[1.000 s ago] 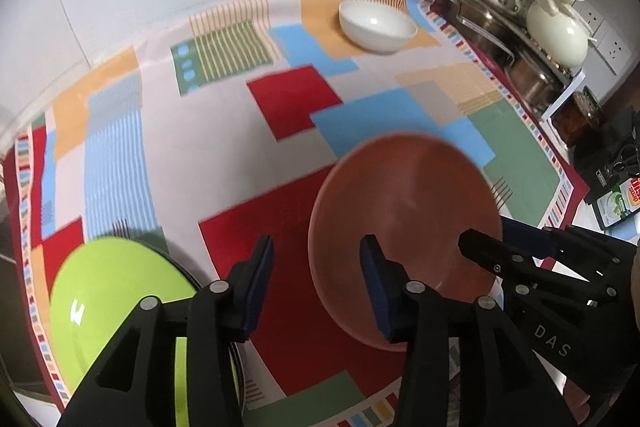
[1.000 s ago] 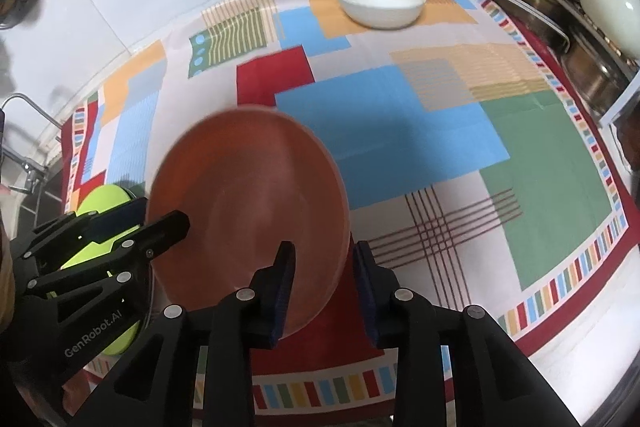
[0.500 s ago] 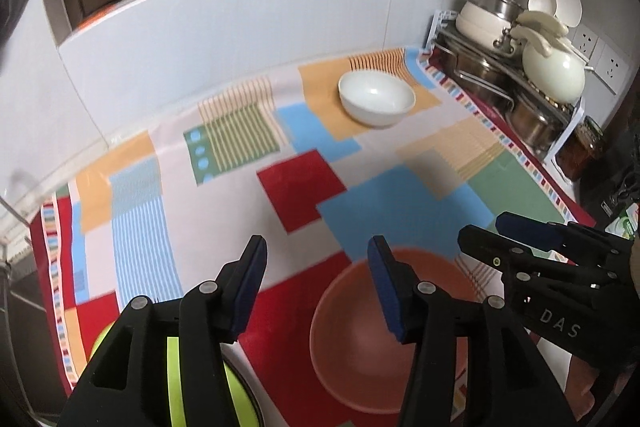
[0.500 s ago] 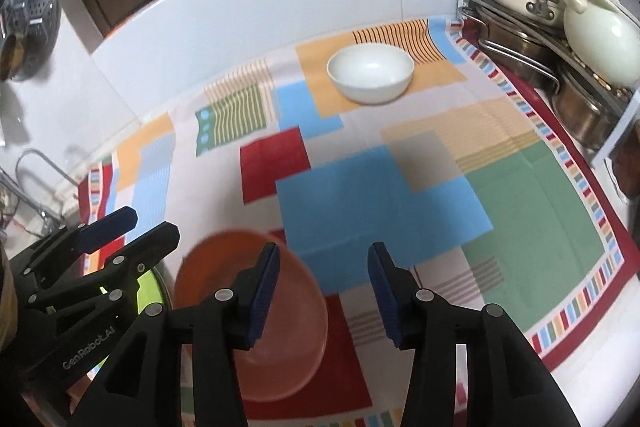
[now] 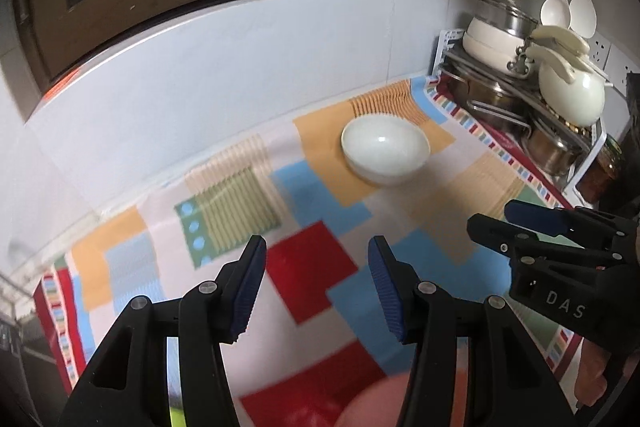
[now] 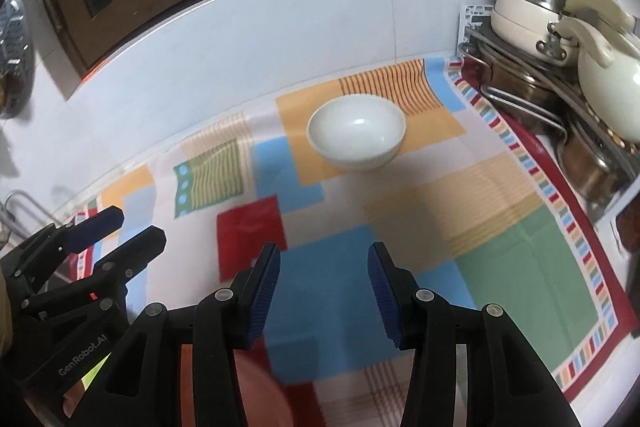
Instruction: Organize plates and bowls
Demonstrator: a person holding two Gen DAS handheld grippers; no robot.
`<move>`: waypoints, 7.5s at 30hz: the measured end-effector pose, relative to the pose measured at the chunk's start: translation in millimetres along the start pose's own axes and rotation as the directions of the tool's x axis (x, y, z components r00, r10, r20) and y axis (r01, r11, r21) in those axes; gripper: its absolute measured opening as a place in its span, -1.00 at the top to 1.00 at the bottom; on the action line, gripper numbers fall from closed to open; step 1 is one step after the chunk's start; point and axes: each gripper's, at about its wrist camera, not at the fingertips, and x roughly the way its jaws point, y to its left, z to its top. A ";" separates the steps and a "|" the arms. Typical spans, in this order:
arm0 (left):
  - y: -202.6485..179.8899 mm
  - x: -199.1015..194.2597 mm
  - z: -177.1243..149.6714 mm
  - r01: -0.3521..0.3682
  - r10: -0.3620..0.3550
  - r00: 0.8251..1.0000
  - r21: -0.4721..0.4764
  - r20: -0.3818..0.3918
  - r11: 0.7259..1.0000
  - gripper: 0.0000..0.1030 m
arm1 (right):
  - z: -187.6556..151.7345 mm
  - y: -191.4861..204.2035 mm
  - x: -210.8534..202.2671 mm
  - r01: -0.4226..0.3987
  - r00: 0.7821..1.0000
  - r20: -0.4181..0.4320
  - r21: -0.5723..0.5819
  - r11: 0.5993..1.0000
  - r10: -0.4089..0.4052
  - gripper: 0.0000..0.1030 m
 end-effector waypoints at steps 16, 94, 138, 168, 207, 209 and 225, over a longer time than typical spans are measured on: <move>-10.3 113.2 59.4 0.039 -0.037 0.998 0.051 -0.041 0.998 -0.01 | 57.4 -37.4 71.9 0.049 0.998 0.033 0.010 0.999 -0.050 0.09; 2.3 -59.4 -72.6 0.058 -0.069 0.995 -0.150 -0.068 0.987 0.71 | -59.6 58.9 -73.9 0.076 0.994 0.085 -0.116 0.990 -0.066 0.66; -19.1 -50.0 -150.1 0.035 -0.047 0.980 -0.067 -0.192 0.997 0.55 | -138.8 43.9 -45.5 -0.005 0.996 -0.093 -0.089 0.996 -0.004 0.66; 1.7 -2.9 -157.9 0.089 -0.145 0.943 -0.195 -0.298 0.977 0.06 | -138.1 23.7 0.8 -0.043 0.979 -0.195 0.068 0.997 0.056 -0.06; 12.5 -66.6 -156.5 -0.050 -0.039 0.977 -0.407 -0.207 0.912 0.41 | -123.1 53.1 -19.0 -0.200 0.951 -0.234 0.022 0.979 0.200 0.25; 20.4 -80.3 -159.7 -0.053 -0.025 0.983 -0.412 -0.182 0.910 0.41 | -122.6 62.6 -27.1 -0.210 0.954 -0.217 0.009 0.978 0.207 0.25; 114.6 -153.1 -222.2 -0.129 0.062 0.987 -0.486 -0.151 0.864 0.41 | -149.9 184.6 -56.6 -0.300 0.941 -0.192 -0.099 0.949 0.277 0.25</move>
